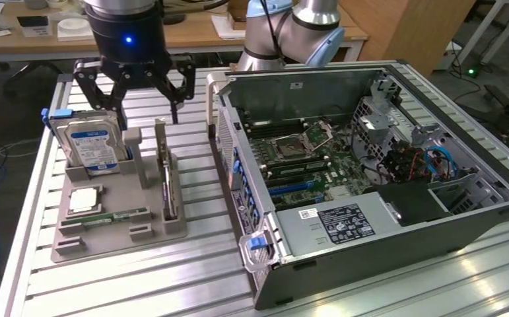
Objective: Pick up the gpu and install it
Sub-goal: 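Pick up the gpu and move the gpu toward the slot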
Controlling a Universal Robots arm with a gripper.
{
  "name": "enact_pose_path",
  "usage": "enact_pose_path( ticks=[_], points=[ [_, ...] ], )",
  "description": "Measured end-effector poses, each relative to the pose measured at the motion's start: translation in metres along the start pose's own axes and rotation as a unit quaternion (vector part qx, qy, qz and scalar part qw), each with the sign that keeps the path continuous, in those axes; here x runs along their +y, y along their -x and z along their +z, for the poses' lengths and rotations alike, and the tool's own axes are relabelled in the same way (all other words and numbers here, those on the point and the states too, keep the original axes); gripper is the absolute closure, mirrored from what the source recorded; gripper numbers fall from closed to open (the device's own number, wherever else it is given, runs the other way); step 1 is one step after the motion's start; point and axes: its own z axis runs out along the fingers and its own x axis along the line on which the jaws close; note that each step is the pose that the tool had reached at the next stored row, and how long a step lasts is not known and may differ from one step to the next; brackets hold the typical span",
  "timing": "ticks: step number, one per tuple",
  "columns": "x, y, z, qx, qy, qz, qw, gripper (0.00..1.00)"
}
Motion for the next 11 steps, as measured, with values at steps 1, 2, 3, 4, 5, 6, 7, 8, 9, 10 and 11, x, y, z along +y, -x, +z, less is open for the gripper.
enact_pose_path(
  ticks=[1,2,3,4,5,6,7,8,9,10,11],
  points=[
    [0.0000,0.0002,0.0003,0.0000,0.0000,0.000,1.0000,0.24],
    [0.0000,0.0006,0.0007,0.0001,0.0000,0.000,1.0000,0.24],
    [0.0000,0.0009,0.0013,0.0001,0.0000,0.000,1.0000,0.24],
    [0.0000,0.0011,0.0019,0.0002,0.0000,0.000,1.0000,0.24],
    [-0.0001,0.0012,0.0026,0.0001,0.0000,0.000,1.0000,0.24],
    [-0.0001,0.0012,0.0032,0.0002,-0.0001,0.000,1.0000,0.24],
    [-0.0001,0.0012,0.0040,0.0001,0.0000,0.000,1.0000,0.24],
    [-0.0002,0.0012,0.0051,0.0001,0.0002,0.000,1.0000,0.24],
    [-0.0003,0.0012,0.0064,0.0001,0.0005,0.000,1.0000,0.24],
    [-0.0003,0.0012,0.0076,0.0001,0.0007,0.000,1.0000,0.24],
    [-0.0004,0.0011,0.0090,0.0001,0.0008,0.000,1.0000,0.24]
  ],
)
